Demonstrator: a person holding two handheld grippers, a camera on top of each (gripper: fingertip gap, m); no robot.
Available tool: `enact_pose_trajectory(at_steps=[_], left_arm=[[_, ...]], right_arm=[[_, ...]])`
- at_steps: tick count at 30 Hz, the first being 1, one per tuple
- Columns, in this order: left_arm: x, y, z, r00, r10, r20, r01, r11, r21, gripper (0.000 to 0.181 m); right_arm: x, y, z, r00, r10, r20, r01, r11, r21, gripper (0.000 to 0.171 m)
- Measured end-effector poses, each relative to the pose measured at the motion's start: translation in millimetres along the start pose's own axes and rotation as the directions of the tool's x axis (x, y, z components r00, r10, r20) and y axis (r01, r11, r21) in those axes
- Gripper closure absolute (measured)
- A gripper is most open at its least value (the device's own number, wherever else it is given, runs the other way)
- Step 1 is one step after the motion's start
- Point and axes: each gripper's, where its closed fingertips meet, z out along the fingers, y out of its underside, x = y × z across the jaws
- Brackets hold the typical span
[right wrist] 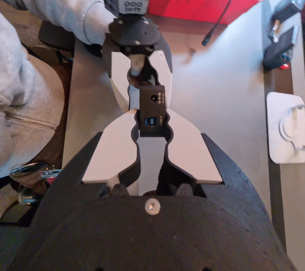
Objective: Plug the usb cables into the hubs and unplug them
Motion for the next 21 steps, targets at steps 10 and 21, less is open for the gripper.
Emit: enact_pose_trajectory(at_steps=[10,21], left_arm=[[-44.1,-1.7,-8.6,0.958,0.048,0.283,-0.053,0.999,0.009,0.122],[-47.4,12.5,-4.2,0.952,0.088,0.294,-0.070,0.995,-0.073,0.122]], right_arm=[[116.0,137.4,-167.3,0.720,0.314,-0.618,-0.397,0.918,0.003,0.143],[183.7,369.8,-237.1,0.231,0.530,-0.816,-0.752,0.630,0.196,0.144]])
